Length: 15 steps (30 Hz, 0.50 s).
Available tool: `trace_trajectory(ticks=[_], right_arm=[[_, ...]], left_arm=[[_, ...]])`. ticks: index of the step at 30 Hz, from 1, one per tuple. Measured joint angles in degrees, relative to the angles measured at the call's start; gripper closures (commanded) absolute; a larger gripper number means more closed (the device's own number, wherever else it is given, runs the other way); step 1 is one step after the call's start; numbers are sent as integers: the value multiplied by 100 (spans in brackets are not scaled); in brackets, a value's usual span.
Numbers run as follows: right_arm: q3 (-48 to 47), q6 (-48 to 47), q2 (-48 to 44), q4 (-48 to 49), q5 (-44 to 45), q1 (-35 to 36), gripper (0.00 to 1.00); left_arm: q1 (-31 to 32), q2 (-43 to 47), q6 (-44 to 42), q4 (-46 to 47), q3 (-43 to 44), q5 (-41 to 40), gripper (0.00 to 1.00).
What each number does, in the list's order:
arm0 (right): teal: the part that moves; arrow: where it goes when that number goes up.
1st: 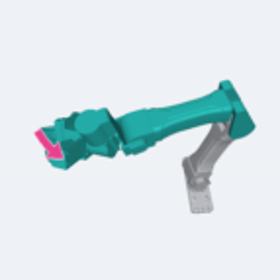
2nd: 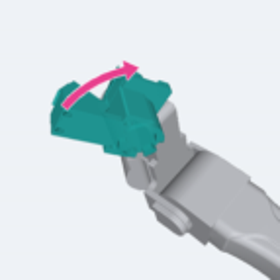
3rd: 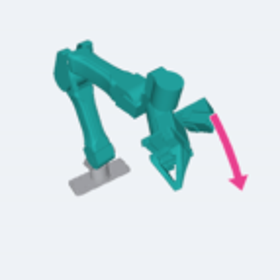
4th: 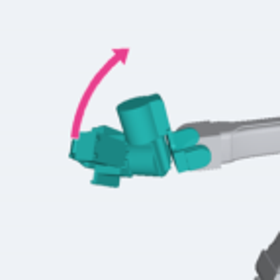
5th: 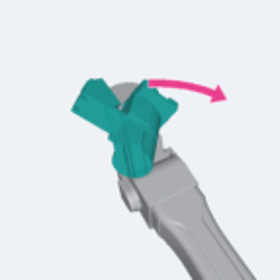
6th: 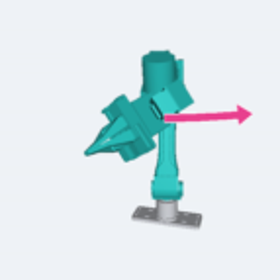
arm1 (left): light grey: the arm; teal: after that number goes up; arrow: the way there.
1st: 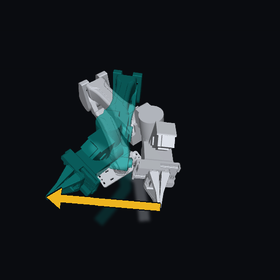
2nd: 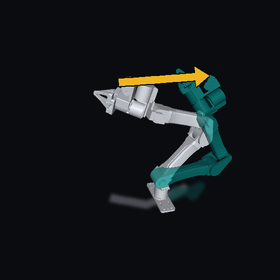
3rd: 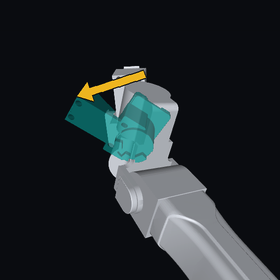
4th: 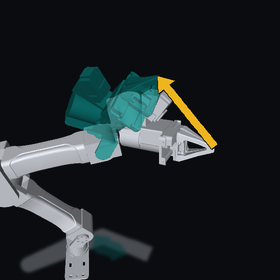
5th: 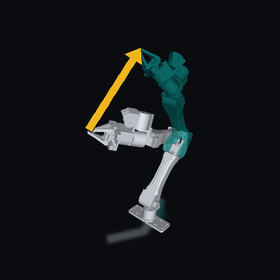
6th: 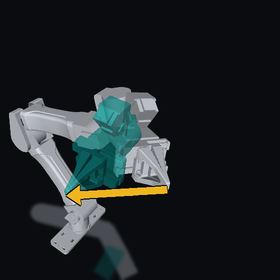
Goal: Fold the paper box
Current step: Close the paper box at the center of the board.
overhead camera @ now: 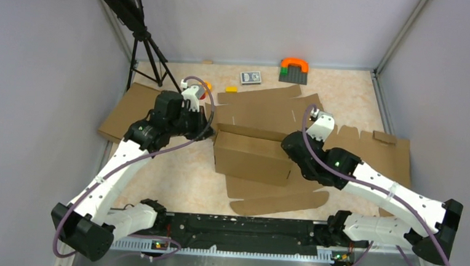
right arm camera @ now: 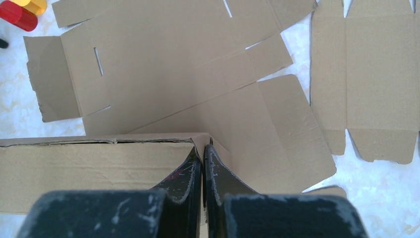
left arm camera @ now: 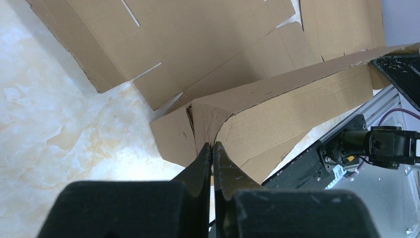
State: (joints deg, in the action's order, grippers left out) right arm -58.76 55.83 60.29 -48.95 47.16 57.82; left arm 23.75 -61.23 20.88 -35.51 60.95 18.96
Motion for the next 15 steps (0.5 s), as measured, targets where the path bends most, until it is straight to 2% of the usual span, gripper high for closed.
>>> trace_trajectory(ticks=[15], right_arm=[[214, -76, -190, 210, 79, 52, 100]], left_arm=[[42, 59, 90, 162, -105, -35, 100]])
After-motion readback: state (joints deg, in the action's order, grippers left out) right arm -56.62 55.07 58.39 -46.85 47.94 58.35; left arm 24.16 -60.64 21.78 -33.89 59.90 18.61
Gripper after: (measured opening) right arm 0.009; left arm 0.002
